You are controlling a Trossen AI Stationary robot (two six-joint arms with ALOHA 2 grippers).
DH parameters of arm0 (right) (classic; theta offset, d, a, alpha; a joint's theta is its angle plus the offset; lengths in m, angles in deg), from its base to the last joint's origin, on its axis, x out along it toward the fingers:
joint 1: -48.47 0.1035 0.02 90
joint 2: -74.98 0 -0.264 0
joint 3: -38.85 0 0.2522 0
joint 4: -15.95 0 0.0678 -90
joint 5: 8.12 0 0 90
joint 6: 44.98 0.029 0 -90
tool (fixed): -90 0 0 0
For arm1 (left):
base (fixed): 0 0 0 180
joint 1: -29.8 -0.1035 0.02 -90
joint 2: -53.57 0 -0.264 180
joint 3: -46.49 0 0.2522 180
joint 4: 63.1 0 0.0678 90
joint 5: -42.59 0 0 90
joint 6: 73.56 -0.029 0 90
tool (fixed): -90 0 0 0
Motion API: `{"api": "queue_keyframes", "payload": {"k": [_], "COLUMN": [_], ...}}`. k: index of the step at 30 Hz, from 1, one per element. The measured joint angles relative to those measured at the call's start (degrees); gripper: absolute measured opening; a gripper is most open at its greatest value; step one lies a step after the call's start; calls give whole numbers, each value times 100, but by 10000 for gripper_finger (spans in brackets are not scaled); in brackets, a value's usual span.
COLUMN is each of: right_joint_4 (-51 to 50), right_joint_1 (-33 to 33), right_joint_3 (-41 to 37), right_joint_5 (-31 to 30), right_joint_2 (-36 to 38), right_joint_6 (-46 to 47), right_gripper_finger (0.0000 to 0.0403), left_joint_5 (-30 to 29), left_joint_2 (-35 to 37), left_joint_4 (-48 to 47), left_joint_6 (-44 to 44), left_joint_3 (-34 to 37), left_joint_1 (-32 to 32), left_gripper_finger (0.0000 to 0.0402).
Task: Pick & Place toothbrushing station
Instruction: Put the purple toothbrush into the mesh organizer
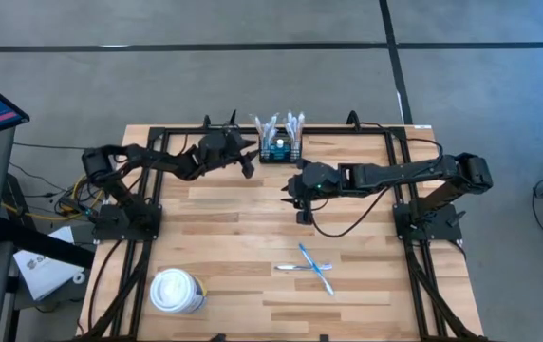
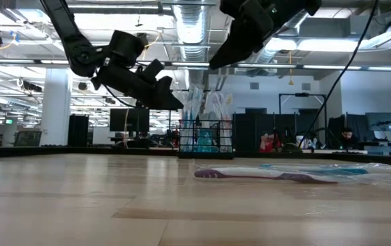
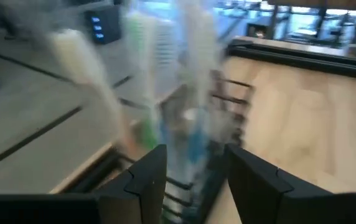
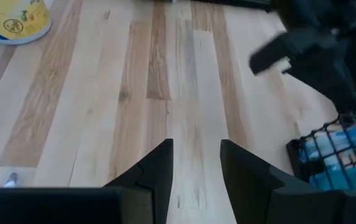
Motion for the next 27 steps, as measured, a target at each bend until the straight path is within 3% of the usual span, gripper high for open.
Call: {"api": "queue_keyframes", "payload": {"k": [5,14,27], "right_joint_4": [-313,-1354,-1606], "right_joint_1": [18,294,614], "right_joint_3": [0,0,0], "right_joint_5": [18,44,17], "right_joint_2": [0,0,0], "right_joint_6": [289,1166,1222], "right_gripper_finger": [123,123,123], "left_joint_5": [355,400,397], "left_joint_2": [86,125,120], "left_joint_4": [-12,4,20], "left_joint_6": [7,10,498], "left_joint_3": [230,446,459], "left_joint_1": [258,1060,2715], "left_gripper_finger": [153,153,153]}}
